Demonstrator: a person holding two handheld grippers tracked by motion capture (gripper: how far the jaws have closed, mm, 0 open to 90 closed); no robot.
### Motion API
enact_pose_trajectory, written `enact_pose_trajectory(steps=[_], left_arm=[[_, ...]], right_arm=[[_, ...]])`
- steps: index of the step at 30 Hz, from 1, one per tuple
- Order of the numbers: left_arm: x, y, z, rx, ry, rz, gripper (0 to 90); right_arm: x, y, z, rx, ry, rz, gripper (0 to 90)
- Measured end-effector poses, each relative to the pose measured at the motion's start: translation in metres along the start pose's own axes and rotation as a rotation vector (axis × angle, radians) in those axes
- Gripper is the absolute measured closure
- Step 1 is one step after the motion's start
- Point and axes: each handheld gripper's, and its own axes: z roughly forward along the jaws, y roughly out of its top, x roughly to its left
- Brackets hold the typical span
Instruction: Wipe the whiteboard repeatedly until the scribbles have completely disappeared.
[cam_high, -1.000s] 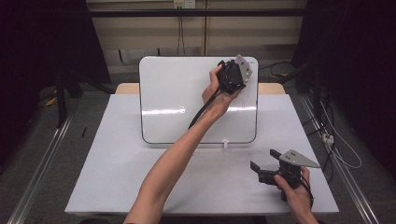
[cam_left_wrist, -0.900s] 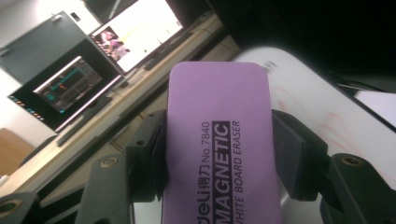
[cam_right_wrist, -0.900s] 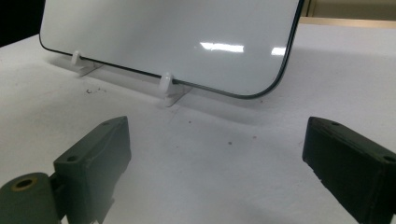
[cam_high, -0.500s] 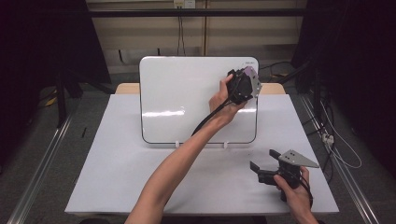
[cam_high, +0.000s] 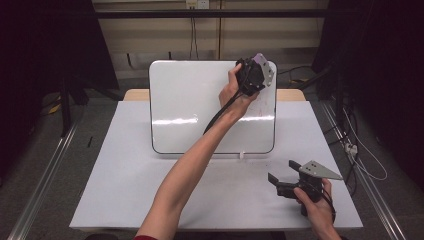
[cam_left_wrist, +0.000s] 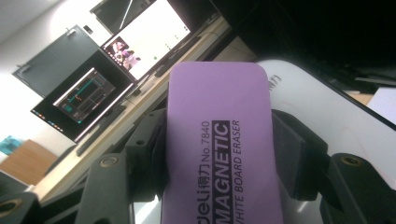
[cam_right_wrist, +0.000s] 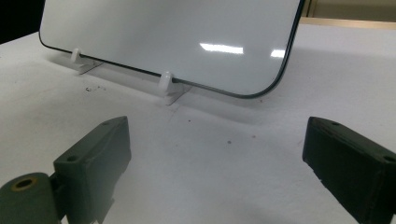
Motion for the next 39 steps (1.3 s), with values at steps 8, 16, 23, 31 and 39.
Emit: enact_pose_trajectory(steps=[8, 16, 23, 31, 39], left_arm=[[-0.044, -0.001, -0.006, -0.018, -0.058, 0.099, 41.4], [0.004, -0.002, -0.003, -0.012, 0.018, 0.018, 41.4], [-0.003, -0.012, -0.009, -0.01, 0.009, 0.044, 41.4], [-0.064, -0.039, -0.034, -0.062, -0.104, 0.153, 41.3], [-0.05, -0.031, -0.03, -0.038, -0.103, 0.128, 41.4]], right_arm=[[0.002, 0.001, 0.001, 0.003, 0.004, -0.003, 7.7], [0.001, 0.0, 0.0, 0.002, 0.002, 0.0, 7.7], [0.0, 0.0, 0.001, 0.002, 0.002, 0.005, 7.7], [0.003, 0.0, 0.001, 0.011, 0.01, -0.01, 7.6], [0.004, 0.001, 0.003, 0.011, 0.017, -0.018, 7.5]])
